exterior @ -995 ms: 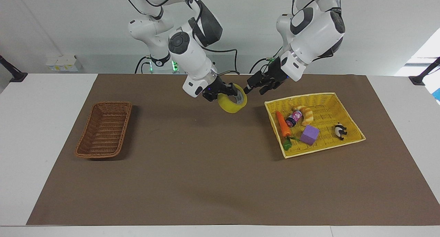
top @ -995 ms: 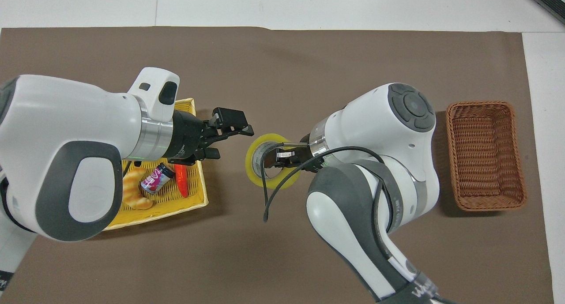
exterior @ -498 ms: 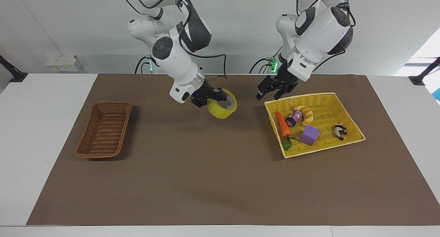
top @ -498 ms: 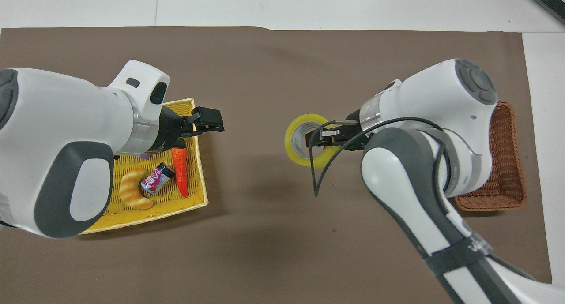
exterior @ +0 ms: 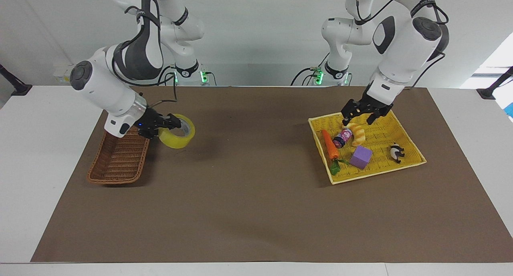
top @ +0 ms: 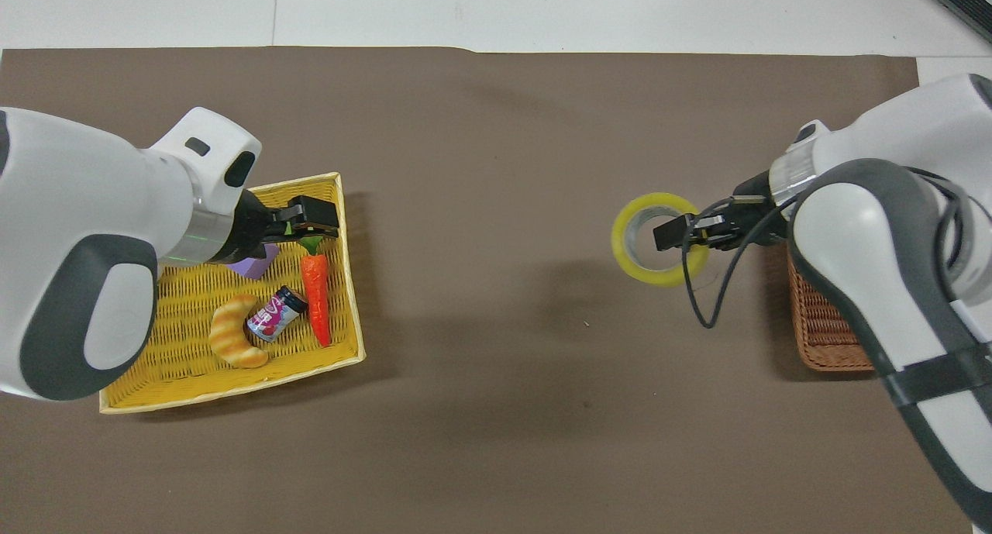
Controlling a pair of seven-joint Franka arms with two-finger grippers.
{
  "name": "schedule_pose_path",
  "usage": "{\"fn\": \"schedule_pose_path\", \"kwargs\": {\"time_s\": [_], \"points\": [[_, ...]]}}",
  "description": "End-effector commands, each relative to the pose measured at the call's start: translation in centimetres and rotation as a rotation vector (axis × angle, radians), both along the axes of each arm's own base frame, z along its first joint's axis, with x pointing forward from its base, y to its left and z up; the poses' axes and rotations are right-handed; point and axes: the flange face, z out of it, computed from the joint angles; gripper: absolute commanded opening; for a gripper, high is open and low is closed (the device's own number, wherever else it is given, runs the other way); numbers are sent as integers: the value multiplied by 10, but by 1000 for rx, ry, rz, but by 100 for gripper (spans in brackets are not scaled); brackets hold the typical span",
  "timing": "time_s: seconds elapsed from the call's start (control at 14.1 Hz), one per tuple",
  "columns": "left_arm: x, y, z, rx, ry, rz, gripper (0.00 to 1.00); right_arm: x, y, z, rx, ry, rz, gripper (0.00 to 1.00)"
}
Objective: Move tape to another basket
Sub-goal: 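Carry the tape with the right gripper while the left gripper withdraws, then lower the tape into the wicker basket and open the right gripper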
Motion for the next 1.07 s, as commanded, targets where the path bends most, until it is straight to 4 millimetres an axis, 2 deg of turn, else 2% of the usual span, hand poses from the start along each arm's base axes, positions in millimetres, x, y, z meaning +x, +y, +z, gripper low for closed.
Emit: {"fn": "schedule_pose_path", "kwargs": {"time_s": [0.0, 0.14, 0.28, 0.64, 0.78, 0.85, 0.92, 1.0], "points": [[0, 39, 20, 56, -21, -89, 100, -6, -47, 3, -118, -36, 40, 0], [1, 48, 41, 69, -51, -212, 100, -3, -77, -14, -165, -108, 161, 0], [0, 51, 61, 72, -63, -237, 100, 3, -92, -26, -169, -149, 239, 0], [-10, 55, 87, 86, -27, -233, 100, -4, -118, -58, -108, -110, 241, 0], [-14, 54, 102, 83, -10, -233, 100, -8, -120, -76, -50, -102, 249, 1], [-15, 54, 108, 82, 0, -227, 100, -12, -133, -91, -17, -94, 226, 0], [-16, 55, 115, 83, 11, -223, 100, -10, -135, -100, 3, -104, 234, 0], [-20, 54, 121, 81, 41, -225, 100, -9, -135, -98, 9, -105, 237, 0]]}}
